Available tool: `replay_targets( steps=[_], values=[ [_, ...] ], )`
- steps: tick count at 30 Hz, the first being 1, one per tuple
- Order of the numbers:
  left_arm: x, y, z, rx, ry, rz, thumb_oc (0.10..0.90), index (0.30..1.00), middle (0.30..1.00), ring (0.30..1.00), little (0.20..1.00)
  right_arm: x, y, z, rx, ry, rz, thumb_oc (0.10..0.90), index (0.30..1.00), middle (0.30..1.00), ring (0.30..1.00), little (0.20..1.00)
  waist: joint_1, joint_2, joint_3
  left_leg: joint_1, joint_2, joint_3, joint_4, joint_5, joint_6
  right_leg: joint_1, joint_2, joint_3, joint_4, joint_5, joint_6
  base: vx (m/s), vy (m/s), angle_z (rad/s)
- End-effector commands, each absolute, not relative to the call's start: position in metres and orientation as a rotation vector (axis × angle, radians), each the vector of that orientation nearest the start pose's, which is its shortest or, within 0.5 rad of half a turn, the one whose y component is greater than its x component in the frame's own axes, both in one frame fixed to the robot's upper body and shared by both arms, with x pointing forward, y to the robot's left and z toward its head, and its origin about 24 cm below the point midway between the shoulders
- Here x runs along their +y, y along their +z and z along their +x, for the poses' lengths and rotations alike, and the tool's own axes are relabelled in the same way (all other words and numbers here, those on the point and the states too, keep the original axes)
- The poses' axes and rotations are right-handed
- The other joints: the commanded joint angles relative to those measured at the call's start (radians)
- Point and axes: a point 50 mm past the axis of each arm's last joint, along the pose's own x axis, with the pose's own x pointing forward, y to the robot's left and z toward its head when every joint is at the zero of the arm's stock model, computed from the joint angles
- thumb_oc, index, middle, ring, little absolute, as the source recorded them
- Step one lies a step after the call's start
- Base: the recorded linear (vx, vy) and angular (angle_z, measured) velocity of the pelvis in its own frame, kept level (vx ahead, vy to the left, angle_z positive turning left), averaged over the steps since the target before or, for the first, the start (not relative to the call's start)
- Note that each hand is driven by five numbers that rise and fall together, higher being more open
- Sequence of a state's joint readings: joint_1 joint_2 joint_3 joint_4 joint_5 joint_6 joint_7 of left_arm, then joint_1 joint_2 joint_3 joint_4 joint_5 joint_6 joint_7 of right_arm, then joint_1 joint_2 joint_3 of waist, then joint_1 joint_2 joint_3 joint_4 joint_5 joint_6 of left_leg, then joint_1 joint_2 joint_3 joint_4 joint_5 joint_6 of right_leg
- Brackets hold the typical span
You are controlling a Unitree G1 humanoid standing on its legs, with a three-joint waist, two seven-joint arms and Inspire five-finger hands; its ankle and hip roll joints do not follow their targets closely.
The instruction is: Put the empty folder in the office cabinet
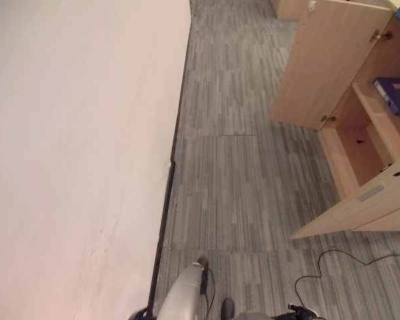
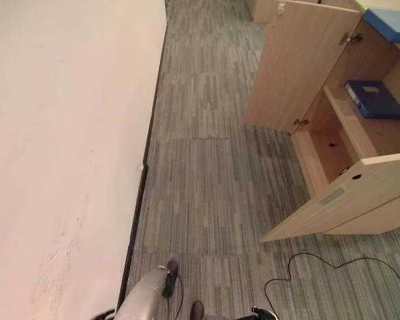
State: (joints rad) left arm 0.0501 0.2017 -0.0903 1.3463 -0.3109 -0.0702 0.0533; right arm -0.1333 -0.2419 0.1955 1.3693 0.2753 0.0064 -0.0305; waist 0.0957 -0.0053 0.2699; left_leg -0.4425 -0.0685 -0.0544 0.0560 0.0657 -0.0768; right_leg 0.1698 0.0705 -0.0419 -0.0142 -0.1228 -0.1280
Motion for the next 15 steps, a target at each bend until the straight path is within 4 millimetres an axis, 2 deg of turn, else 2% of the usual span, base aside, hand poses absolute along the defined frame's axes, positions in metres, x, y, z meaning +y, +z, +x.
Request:
replay_targets(
  steps=[1,3,5,6,8,9,10,11,12,14,15],
  values=[
    [0.236,-0.17,0.041,1.299,0.377,0.004,0.8,0.9,0.9,0.9,0.9,-0.255,-0.159,0.086,1.282,-0.218,-0.196,0.8,0.9,0.9,0.9,0.9,0.012,-0.008,-0.082,0.077,0.002,0.054,-0.098,0.054,0.049,0.056,-0.032,0.007,-0.025,-0.038,0.139,0.37,0.154,-0.06],
    [0.237,-0.171,0.028,1.336,0.394,-0.003,0.8,0.9,0.9,0.9,0.9,-0.253,-0.16,0.083,1.297,-0.213,-0.185,0.8,0.9,0.9,0.9,0.9,0.03,-0.004,-0.108,0.103,0.016,0.066,-0.135,0.076,0.05,0.092,-0.033,0.036,-0.033,-0.052,0.146,0.49,0.225,-0.35],
    [0.241,-0.17,0.023,1.346,0.413,0.001,0.8,0.9,0.9,0.9,0.9,-0.248,-0.163,0.075,1.322,-0.19,-0.186,0.8,0.9,0.9,0.9,0.9,0.034,0.002,-0.135,0.119,0.022,0.067,-0.109,0.139,0.05,0.103,-0.049,0.033,-0.026,-0.065,0.156,0.36,0.212,-0.75],
    [0.241,-0.17,0.023,1.346,0.413,0.001,0.8,0.9,0.9,0.9,0.9,-0.248,-0.163,0.075,1.322,-0.189,-0.186,0.8,0.9,0.9,0.9,0.9,0.034,0.001,-0.136,0.119,0.021,0.068,-0.109,0.139,0.05,0.103,-0.05,0.033,-0.025,-0.065,0.156,0.26,0.197,-0.66],
    [0.244,-0.169,0.021,1.344,0.423,-0.001,0.8,0.9,0.9,0.9,0.9,-0.245,-0.165,0.069,1.347,-0.165,-0.19,0.8,0.9,0.9,0.9,0.9,0.053,-0.011,-0.166,0.096,0.0,0.081,-0.011,0.114,0.07,0.118,-0.11,0.019,0.01,-0.068,0.194,0.45,0.355,-0.13],
    [0.247,-0.169,0.019,1.352,0.425,0.007,0.8,0.9,0.9,0.9,0.9,-0.243,-0.167,0.063,1.368,-0.158,-0.181,0.8,0.9,0.9,0.9,0.9,0.061,-0.017,-0.188,0.115,-0.018,0.091,0.024,0.078,0.094,0.087,-0.167,0.0,0.1,-0.003,0.23,0.56,0.49,-0.1],
    [0.249,-0.168,0.015,1.361,0.432,0.008,0.8,0.9,0.9,0.9,0.9,-0.243,-0.167,0.061,1.369,-0.153,-0.182,0.8,0.9,0.9,0.9,0.9,0.066,-0.02,-0.194,0.136,-0.041,0.101,0.031,0.05,0.113,0.053,-0.209,-0.014,0.204,0.09,0.259,0.47,0.478,-0.35],
    [0.251,-0.168,0.016,1.358,0.437,0.011,0.8,0.9,0.9,0.9,0.9,-0.243,-0.166,0.065,1.356,-0.153,-0.181,0.8,0.9,0.9,0.9,0.9,0.07,-0.012,-0.194,0.165,-0.053,0.106,0.023,0.031,0.134,0.007,-0.242,-0.022,0.335,0.19,0.272,0.36,0.462,-0.55],
    [0.254,-0.167,0.018,1.35,0.444,0.013,0.8,0.9,0.9,0.9,0.9,-0.243,-0.165,0.071,1.332,-0.162,-0.172,0.8,0.9,0.9,0.9,0.9,0.065,0.005,-0.187,0.208,-0.064,0.105,0.008,0.015,0.153,-0.044,-0.271,-0.044,0.466,0.26,0.262,0.31,0.443,-0.42],
    [0.257,-0.166,0.016,1.354,0.455,0.019,0.8,0.9,0.9,0.9,0.9,-0.242,-0.164,0.079,1.296,-0.167,-0.167,0.8,0.9,0.9,0.9,0.9,0.047,0.038,-0.166,0.312,-0.082,0.096,-0.042,-0.013,0.182,-0.127,-0.333,-0.128,0.649,0.315,0.242,0.32,0.447,-0.12],
    [0.259,-0.165,0.015,1.356,0.461,0.022,0.8,0.9,0.9,0.9,0.9,-0.24,-0.163,0.083,1.278,-0.162,-0.164,0.8,0.9,0.9,0.9,0.9,0.038,0.05,-0.162,0.362,-0.087,0.082,-0.065,-0.035,0.188,-0.161,-0.359,-0.162,0.699,0.31,0.245,0.38,0.408,0.16]
  ],
)
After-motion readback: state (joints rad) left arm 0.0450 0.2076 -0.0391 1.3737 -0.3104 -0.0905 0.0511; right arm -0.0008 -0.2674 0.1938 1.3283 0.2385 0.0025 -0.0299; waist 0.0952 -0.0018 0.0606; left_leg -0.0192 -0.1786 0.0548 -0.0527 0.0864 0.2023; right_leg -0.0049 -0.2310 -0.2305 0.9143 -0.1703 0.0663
